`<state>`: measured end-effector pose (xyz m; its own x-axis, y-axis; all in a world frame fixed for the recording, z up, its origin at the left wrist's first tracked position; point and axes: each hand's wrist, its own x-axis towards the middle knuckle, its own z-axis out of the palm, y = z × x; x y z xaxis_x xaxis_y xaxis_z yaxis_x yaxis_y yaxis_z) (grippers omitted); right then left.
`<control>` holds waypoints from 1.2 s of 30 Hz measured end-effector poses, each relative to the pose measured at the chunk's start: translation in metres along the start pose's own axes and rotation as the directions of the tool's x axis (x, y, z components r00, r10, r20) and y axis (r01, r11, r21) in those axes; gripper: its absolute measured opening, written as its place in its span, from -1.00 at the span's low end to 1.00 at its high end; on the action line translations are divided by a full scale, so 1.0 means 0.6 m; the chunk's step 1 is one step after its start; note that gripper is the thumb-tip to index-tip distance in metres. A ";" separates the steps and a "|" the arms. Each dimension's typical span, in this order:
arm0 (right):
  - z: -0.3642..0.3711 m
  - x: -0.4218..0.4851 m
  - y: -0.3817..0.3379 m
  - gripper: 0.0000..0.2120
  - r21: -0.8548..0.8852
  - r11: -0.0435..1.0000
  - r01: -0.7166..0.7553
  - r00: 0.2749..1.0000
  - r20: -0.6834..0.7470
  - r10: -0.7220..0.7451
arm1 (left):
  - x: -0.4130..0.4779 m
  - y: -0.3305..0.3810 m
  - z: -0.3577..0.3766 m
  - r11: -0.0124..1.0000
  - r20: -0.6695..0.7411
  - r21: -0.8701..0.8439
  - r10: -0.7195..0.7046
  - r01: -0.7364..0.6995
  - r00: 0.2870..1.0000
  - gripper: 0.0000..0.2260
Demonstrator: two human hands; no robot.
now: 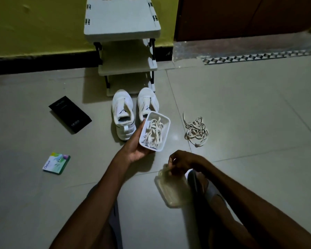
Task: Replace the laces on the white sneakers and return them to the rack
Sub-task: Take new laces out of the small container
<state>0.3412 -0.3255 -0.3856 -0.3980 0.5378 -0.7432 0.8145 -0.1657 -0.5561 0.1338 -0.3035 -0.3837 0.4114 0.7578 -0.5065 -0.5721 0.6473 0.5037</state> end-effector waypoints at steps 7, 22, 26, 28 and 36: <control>0.033 0.018 0.015 -0.87 -0.129 0.991 -0.038 0.989 -0.149 0.019 | -0.010 0.000 -0.021 1.000 0.004 -0.003 -0.013 0.013 1.000 -0.45; -0.006 -0.019 -0.132 -0.34 -0.443 0.893 0.078 0.800 -0.507 -0.321 | -0.015 -0.035 -0.002 0.993 0.035 0.026 -0.119 0.118 0.992 -0.57; 0.010 -0.012 -0.120 -0.59 -0.445 0.893 0.069 0.822 -0.482 -0.304 | -0.020 -0.048 -0.016 0.991 -0.019 0.022 -0.133 0.133 0.991 -0.59; 0.012 -0.007 -0.109 -0.69 -0.384 0.919 0.093 0.827 -0.483 -0.286 | -0.021 -0.050 -0.018 0.988 -0.009 0.028 -0.152 0.152 0.988 -0.55; -0.089 -0.009 -0.087 -0.85 0.158 0.942 0.295 0.729 -0.674 -0.116 | -0.003 0.000 0.018 0.998 -0.022 -0.036 -0.049 0.048 0.999 -0.52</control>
<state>0.3233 -0.2754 -0.3328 -0.0998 0.9688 -0.2270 0.5835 -0.1278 -0.8020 0.1409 -0.3040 -0.3755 0.4235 0.7231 -0.5456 -0.5770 0.6797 0.4528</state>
